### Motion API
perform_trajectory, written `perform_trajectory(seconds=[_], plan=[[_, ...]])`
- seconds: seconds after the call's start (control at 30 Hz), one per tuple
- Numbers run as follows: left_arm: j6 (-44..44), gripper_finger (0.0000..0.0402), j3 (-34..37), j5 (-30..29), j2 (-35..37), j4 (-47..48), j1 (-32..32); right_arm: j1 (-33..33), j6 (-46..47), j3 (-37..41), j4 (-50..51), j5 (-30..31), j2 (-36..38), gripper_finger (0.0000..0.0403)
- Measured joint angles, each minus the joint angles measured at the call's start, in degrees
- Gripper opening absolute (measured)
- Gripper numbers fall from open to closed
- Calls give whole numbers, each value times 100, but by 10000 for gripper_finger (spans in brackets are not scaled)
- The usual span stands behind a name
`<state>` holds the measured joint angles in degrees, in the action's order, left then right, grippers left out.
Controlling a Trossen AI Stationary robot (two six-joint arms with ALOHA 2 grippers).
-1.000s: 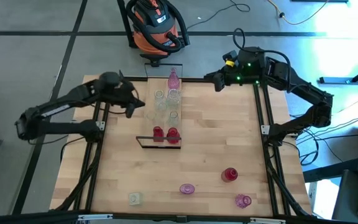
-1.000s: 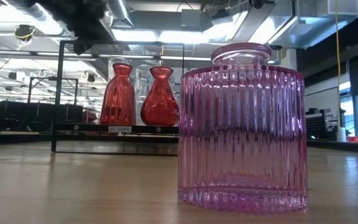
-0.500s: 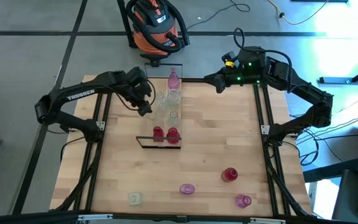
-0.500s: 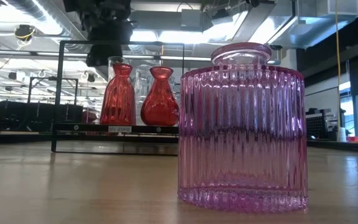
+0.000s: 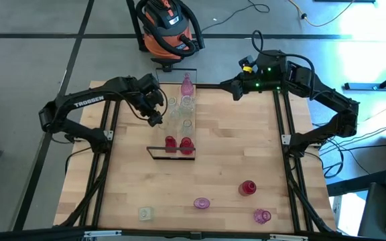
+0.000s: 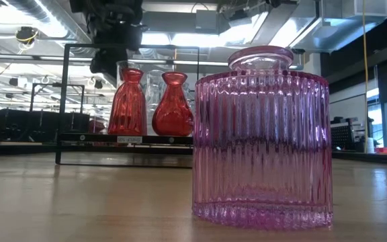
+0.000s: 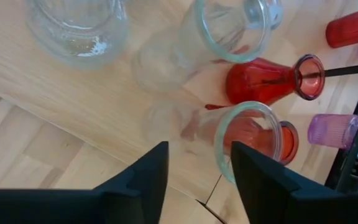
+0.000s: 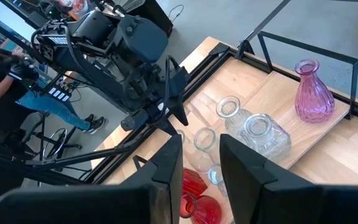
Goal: Sort vases onto shelf
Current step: Put the transparent vase on the shelf
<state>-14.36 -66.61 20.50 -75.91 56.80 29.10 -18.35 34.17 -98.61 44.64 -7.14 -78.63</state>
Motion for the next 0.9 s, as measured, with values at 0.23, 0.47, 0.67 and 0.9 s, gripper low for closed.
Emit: perform_trajectory(seconds=[0.23,0.47,0.67,0.9], plan=[[1,103,-2,1,3,-3,2,0,0,-1,-42,0,0,91],[14,45,-4,-246,3,1,-2,0,0,-1,-113,0,0,91],[105,15,-11,-475,10,-25,2,0,2,0,-112,0,0,91],[141,29,-11,-723,10,-58,2,0,21,1,-111,0,0,91]])
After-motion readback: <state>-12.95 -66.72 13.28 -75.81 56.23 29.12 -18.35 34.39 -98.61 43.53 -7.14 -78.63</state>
